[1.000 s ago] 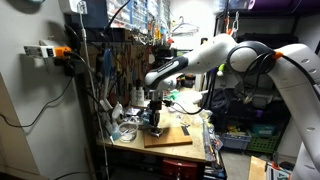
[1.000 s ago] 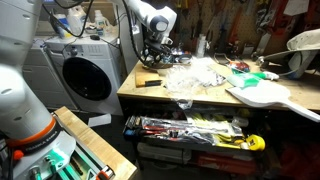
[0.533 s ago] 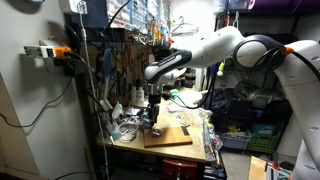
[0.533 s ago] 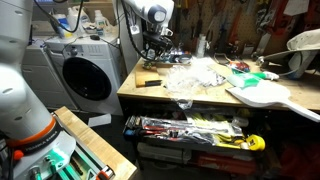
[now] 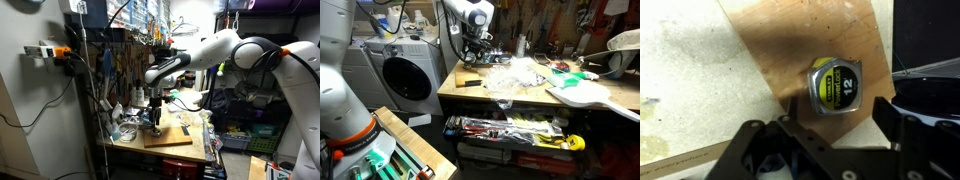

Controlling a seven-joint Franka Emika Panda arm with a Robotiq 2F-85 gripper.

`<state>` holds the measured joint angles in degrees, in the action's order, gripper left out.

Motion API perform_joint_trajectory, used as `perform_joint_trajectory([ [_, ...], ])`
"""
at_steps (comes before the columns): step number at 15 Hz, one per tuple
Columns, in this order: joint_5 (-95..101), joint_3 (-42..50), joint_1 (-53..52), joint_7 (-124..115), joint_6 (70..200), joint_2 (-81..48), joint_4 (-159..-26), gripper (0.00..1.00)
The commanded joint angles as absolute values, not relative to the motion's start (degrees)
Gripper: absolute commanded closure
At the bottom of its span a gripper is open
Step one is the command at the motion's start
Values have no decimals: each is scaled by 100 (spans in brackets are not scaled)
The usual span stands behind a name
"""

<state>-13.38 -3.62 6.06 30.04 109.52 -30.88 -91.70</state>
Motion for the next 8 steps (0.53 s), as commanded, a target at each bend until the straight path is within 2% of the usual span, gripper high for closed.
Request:
perform_joint_trajectory([
  [1, -1388, -433, 728, 2979, 10792, -3246, -9156, 0],
  [6, -1520, -514, 834, 3115, 10573, -3440, -9085, 1],
  [7, -1522, -520, 839, 3115, 10562, -3461, -9066, 2],
  [8, -1522, -522, 841, 3099, 10589, -3474, -9042, 9],
])
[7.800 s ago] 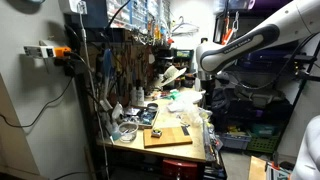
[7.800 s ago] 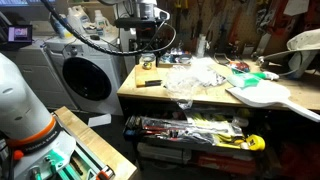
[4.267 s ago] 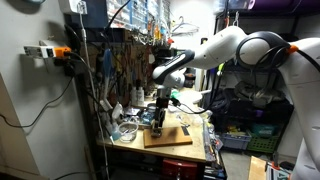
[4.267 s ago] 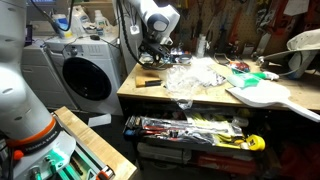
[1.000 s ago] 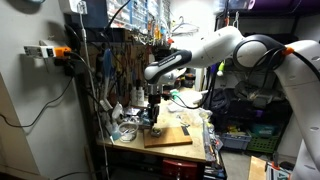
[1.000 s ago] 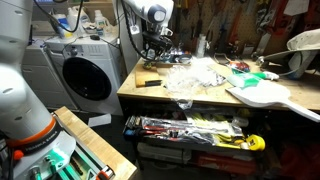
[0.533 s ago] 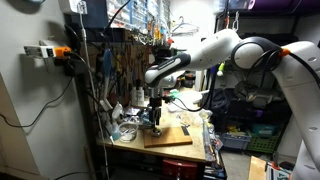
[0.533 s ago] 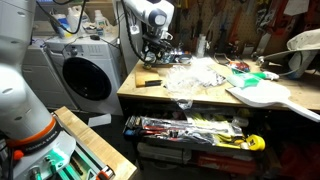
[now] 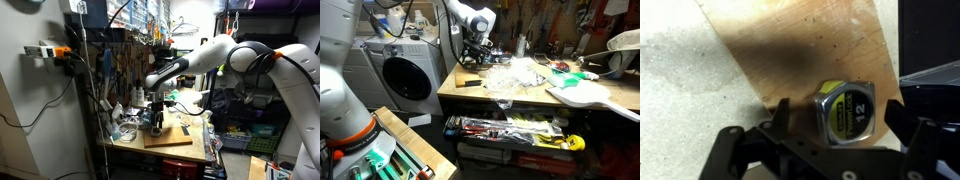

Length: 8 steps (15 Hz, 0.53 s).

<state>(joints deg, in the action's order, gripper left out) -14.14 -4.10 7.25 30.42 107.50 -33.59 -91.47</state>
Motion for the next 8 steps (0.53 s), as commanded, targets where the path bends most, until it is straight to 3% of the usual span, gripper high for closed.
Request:
perform_joint_trajectory([
  [1, -1530, -530, 847, 3109, 10622, -3483, -9027, 13],
  [3, -1605, -564, 873, 3148, 10704, -3493, -8994, 28],
  [4, -1651, -589, 884, 3175, 10688, -3511, -8955, 27],
  [7, -1790, -637, 883, 3213, 10803, -3547, -8885, 42],
  [8, -1842, -660, 887, 3254, 10839, -3560, -8871, 38],
])
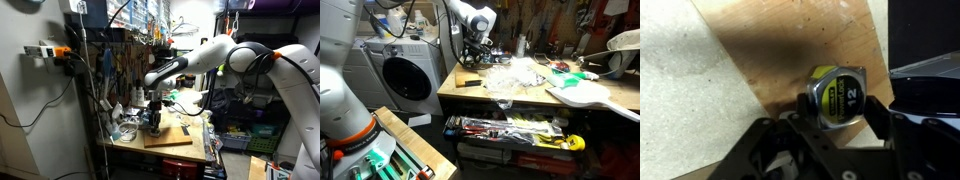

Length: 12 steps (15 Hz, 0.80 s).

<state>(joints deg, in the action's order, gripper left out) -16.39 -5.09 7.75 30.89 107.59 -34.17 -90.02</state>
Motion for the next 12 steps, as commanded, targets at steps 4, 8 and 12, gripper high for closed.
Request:
perform_joint_trajectory([
  [4, -1951, -688, 884, 3331, 10847, -3615, -8813, 39],
  [8, -2015, -715, 902, 3512, 10743, -3481, -8860, 76],
  [12, -1873, -670, 856, 3610, 10603, -3277, -8957, 100],
])
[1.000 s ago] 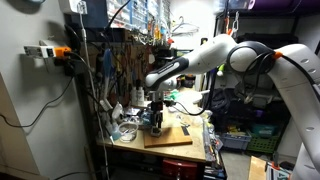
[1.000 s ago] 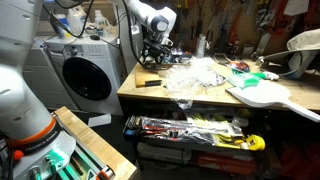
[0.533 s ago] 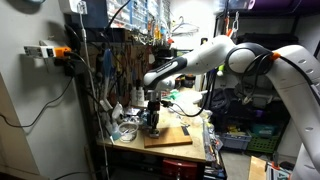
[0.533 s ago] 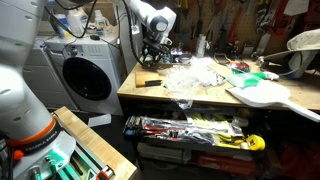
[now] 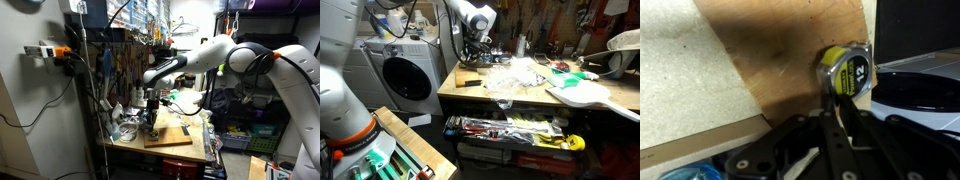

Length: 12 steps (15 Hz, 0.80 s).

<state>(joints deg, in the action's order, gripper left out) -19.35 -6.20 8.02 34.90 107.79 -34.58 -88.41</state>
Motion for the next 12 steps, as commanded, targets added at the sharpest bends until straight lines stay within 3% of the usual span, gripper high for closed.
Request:
perform_joint_trajectory([
  [1, -1862, -661, 849, 3618, 10574, -3234, -8972, 100],
  [7, -1499, -527, 627, 3435, 10692, -2996, -9172, 100],
  [8, -1235, -490, 502, 3393, 10865, -2863, -9352, 74],
  [10, -781, -482, 334, 3352, 11105, -2666, -9623, 68],
  [12, -348, -485, 165, 3241, 11345, -2442, -9937, 53],
])
